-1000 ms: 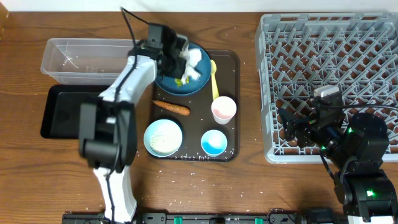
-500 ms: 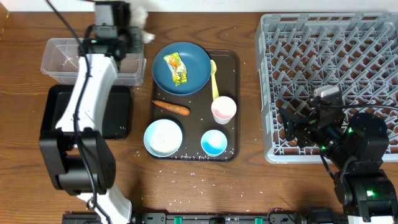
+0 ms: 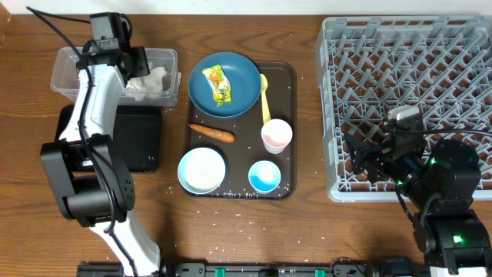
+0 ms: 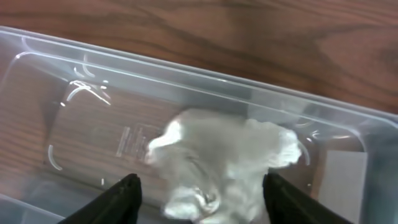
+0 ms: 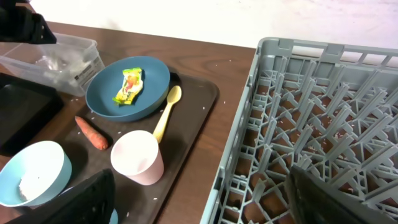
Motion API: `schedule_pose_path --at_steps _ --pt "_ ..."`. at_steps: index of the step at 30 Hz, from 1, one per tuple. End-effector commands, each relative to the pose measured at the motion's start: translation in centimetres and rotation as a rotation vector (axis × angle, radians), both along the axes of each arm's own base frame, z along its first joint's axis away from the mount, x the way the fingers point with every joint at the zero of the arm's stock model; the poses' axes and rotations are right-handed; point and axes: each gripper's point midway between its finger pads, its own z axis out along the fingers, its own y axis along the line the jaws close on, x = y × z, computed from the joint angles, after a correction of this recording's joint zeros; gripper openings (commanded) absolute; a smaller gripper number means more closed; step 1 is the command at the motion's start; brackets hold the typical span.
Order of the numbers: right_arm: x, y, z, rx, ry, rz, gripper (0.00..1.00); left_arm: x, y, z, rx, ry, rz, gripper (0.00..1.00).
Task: Sort waste into correct bins and load items into the dishwasher rack
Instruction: 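Reach the left gripper back and grasp the yellow snack wrapper, then carry the wrapper left and drop it into the clear bin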
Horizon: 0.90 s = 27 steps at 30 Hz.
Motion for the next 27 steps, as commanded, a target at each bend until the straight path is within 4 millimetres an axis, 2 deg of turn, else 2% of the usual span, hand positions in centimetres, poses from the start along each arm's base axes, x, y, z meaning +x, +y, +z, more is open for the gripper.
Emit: schedule_pose_path --at_steps 1,3,5,7,10,13,15,19,27 --pt "-0.1 0.4 0.9 0.010 -0.018 0.014 0.88 0.0 -0.9 3.1 -0.007 -0.062 -0.020 0.70" --pt "-0.1 0.4 0.9 0.010 -0.017 0.014 0.88 0.0 -1.8 4.7 -0.011 -0.093 -0.041 0.71" --pt "-0.1 0.4 0.9 0.010 -0.017 0.014 0.88 -0.1 -3.6 6.2 -0.033 -0.124 -0.086 0.72" --pt "-0.1 0.4 0.9 0.010 -0.018 0.014 0.91 -0.2 -6.3 7.2 -0.064 -0.139 -0.157 0.72" --pt "0.0 0.4 1.0 0.029 -0.010 0.004 0.95 -0.7 -11.5 7.0 -0.113 -0.120 -0.270 0.72" --pt "0.1 0.4 0.8 0.044 0.005 -0.004 0.95 -0.8 -15.6 5.3 -0.137 -0.083 -0.313 0.72" --pt "0.2 0.4 0.6 0.043 0.010 -0.004 0.95 -0.7 -17.2 3.7 -0.139 -0.057 -0.262 0.72" --pt "0.2 0.4 0.5 0.043 0.017 -0.004 0.96 -0.5 -17.9 0.1 -0.129 -0.019 -0.064 0.72" --pt "0.0 0.4 0.0 0.042 0.038 0.000 0.99 0.7 -20.9 -5.8 -0.138 0.020 -0.085 0.72"
